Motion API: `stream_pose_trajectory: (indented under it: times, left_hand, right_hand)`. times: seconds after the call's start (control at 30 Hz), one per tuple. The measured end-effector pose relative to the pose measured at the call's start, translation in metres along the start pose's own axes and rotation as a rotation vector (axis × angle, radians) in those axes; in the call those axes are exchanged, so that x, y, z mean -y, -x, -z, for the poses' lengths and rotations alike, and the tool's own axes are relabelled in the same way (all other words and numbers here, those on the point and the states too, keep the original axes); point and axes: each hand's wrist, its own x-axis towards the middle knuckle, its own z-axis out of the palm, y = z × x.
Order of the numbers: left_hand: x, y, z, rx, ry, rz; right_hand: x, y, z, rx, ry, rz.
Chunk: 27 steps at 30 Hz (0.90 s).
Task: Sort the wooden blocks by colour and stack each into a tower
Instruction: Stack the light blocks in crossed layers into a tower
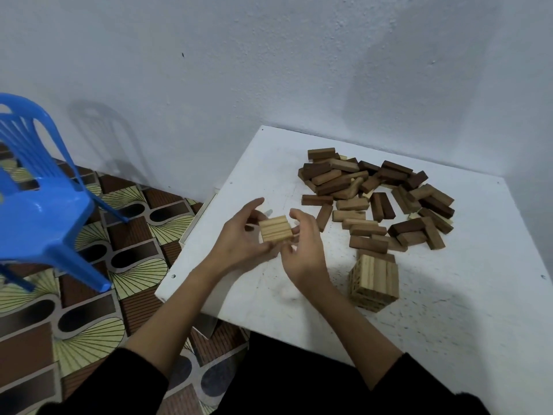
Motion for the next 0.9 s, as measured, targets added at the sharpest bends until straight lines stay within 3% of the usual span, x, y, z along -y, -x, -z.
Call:
stream_pose_trajectory:
  times: [0.23,0.43,0.7,0.9]
  left_hand:
    - [-0.059,-0.007,0.016,0.021,0.074,-0.225]
    - [-0.102,-0.003,-0.022,0.17,0.09,-0.384]
    - [-0.108,0.012,-0.074,0.446,0.009,-0.353]
    - [-0.107,0.015,-0.082,0.529,-0.014,-0.272]
  right_hand:
    - [0.052,-0.01,0.061,0.051,0.036,0.042]
    - [0.047,0.007,0.149,0.179,0.116,0.046]
    - [-0.003,0.045,0.183,0.168,0.204,0.009]
    - [-0.024,0.058,0.179,0.137,0.192,-0.06]
